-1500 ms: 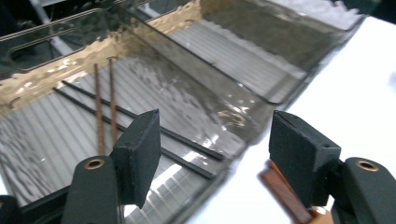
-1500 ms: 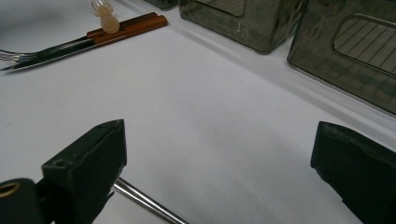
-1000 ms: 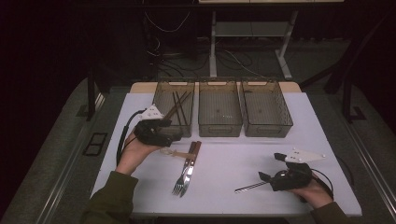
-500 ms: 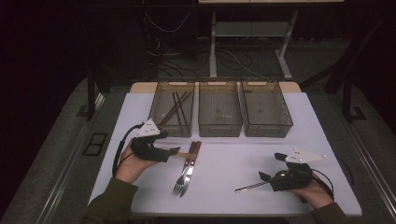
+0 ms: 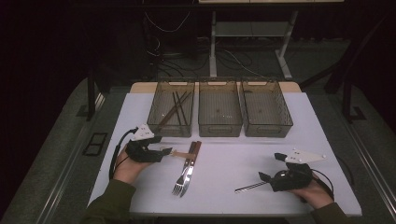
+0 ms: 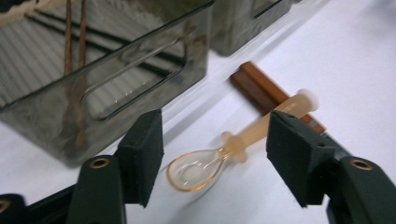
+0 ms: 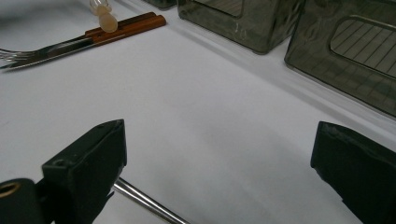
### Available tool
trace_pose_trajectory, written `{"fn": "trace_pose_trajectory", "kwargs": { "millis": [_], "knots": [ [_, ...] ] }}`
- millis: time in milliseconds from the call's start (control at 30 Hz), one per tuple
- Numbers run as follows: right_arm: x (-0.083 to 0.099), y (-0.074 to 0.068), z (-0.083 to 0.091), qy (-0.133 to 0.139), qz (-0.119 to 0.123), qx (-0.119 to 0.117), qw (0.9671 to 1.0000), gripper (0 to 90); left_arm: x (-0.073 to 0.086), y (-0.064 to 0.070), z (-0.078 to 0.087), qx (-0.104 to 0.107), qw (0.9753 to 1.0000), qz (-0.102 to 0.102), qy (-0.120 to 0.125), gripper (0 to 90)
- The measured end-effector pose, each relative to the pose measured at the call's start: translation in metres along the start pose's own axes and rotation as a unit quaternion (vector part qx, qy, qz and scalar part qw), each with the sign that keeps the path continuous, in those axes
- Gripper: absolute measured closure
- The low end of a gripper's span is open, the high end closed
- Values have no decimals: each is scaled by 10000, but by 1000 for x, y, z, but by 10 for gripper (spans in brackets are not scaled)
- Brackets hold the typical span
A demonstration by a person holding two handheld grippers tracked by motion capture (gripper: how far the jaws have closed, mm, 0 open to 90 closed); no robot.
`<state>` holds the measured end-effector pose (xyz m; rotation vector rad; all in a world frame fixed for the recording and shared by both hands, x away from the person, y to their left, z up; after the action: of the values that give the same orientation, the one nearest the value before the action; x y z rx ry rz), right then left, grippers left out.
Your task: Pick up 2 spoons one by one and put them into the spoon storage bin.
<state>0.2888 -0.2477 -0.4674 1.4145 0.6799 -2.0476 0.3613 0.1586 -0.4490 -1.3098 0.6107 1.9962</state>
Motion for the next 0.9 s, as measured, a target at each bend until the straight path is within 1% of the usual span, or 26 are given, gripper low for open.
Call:
{"fn": "trace_pose_trajectory", "kwargs": {
  "millis": [67,100,167,233,300,367,467,567,667,733,800,833,867,900],
  "knots": [
    [0,0,0,-7,-5,5,10000,37,3,-4,-1,-25,10000,21,-87,389],
    [0,0,0,-4,-8,1,10000,37,5,-5,-2,-39,9999,85,-95,407],
    [0,-1,-1,-8,0,-12,10000,37,8,-10,-3,-46,9998,93,-195,429],
    [0,-1,-1,-28,16,-18,10000,37,12,-14,-5,-109,9994,135,-295,454],
    [1,0,-2,-42,4,-13,10000,37,14,-17,-7,-132,9992,244,-296,475],
    [1,0,-2,-39,0,-12,10000,37,17,-20,-9,-112,9988,314,-365,504],
    [1,0,-2,-47,-3,-7,10000,37,21,-23,-14,-89,9982,401,-435,541],
    [1,0,-2,-44,-1,-10,10000,37,25,-23,-16,-60,9972,452,-595,584],
    [1,0,-2,-46,2,-10,10000,37,29,-24,-19,-23,9962,531,-689,613],
    [1,0,-2,-49,6,-8,10000,37,31,-24,-19,19,9954,639,-715,639],
    [1,0,-2,-43,3,-14,10000,37,33,-25,-20,36,9949,654,-769,668],
    [1,0,-2,-42,-2,-10,10000,37,33,-24,-20,23,9949,709,-715,679],
    [1,0,-2,-42,-2,-12,10000,37,33,-25,-20,56,9947,702,-750,693],
    [1,0,-2,-45,0,-11,10000,37,33,-24,-20,100,9946,725,-732,710]
  ]
}}
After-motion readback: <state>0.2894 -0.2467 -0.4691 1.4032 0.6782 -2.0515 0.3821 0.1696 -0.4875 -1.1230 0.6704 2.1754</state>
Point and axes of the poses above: each handheld gripper's, and its own axes: z roughly backward along the jaws, x roughly out of its underside, y roughly to its right, the point moved 6 cm from there along -z, roughly forward along the jaws, and after that the axes turned 15 degrees about y, right-handed, at the moved point
